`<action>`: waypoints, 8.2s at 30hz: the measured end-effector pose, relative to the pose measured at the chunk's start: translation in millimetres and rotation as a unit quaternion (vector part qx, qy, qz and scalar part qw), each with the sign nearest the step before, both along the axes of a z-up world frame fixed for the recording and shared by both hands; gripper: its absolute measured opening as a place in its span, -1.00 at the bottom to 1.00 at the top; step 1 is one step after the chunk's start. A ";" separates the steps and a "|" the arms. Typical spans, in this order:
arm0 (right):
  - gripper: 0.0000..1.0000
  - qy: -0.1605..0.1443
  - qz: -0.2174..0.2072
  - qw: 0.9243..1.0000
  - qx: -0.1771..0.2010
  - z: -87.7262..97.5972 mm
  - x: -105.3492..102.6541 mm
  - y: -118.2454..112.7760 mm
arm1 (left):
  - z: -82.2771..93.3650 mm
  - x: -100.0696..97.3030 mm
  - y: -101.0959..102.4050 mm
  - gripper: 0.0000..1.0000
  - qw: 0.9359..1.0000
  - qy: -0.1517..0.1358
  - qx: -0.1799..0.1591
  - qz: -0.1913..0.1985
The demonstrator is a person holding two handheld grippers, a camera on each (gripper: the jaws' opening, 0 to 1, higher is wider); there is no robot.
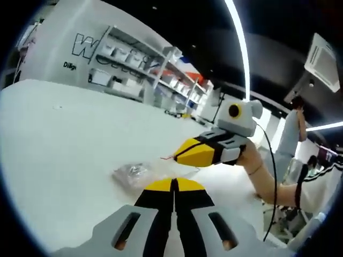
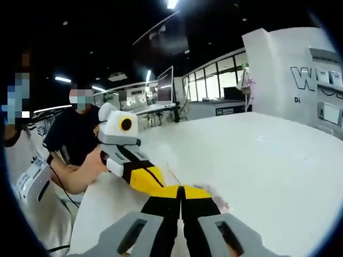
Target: Open the resealable bag by pulling the two sides of the seal apart until the entire bag opening is separated and visibly accessible.
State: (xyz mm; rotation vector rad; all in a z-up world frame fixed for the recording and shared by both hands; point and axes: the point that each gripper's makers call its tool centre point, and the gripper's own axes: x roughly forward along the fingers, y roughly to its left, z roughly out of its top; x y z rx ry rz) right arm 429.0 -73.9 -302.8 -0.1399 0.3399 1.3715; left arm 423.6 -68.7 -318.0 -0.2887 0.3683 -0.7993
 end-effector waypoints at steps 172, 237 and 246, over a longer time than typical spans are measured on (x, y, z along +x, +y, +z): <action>-1.00 -0.125 -0.109 0.986 0.026 54.7 119.5 -4.5 | 9.3 17.1 21.5 0.10 0.986 -0.119 0.098 0.068; -1.00 -0.141 -0.111 0.983 0.036 49.2 197.3 11.8 | -1.3 20.9 29.1 0.14 0.981 -0.111 0.132 0.087; -1.00 -0.135 -0.107 0.984 0.035 46.2 187.7 8.9 | -1.8 20.7 27.0 0.14 0.982 -0.110 0.132 0.082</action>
